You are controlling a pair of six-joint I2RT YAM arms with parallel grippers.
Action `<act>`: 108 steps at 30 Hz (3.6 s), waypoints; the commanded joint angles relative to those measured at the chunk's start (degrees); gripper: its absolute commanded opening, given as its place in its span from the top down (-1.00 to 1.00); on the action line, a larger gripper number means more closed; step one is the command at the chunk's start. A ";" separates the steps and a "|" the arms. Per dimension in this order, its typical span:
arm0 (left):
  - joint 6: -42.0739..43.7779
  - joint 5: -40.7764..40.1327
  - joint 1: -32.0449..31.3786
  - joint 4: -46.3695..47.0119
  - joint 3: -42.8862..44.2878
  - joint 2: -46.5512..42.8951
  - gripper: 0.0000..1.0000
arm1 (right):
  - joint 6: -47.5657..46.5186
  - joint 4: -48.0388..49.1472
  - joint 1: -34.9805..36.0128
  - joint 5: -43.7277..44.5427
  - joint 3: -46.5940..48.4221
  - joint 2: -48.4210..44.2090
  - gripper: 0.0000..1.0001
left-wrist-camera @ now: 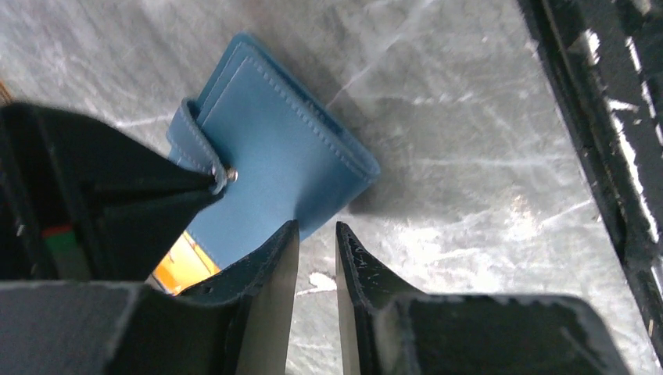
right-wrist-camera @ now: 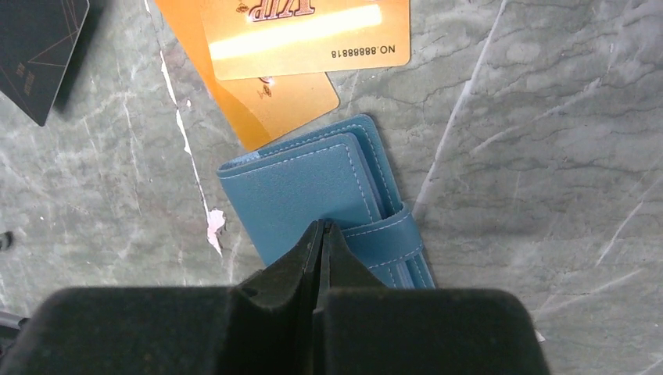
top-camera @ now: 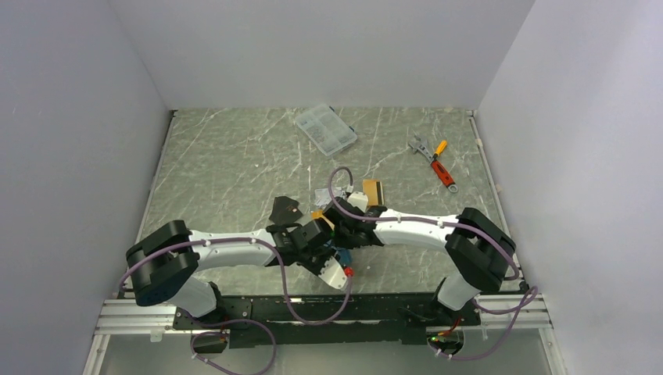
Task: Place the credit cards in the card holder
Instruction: Close the card holder at the center of the board, then reset both arms
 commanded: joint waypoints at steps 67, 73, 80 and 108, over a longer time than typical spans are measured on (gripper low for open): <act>-16.24 22.41 70.90 -33.60 21.31 -24.67 0.06 | 11.35 -10.01 31.11 4.74 -11.01 16.35 1.00; -17.45 23.34 71.02 -36.05 22.23 -27.60 -0.39 | 10.41 -15.85 31.27 10.08 -5.32 13.29 0.97; -19.00 26.48 71.02 -39.36 20.56 -30.99 -0.99 | 5.19 -25.12 30.66 17.32 10.62 16.21 0.07; -41.17 30.28 71.28 6.14 5.18 -14.94 -0.99 | -48.29 31.78 -31.05 33.33 -18.62 -36.49 -0.98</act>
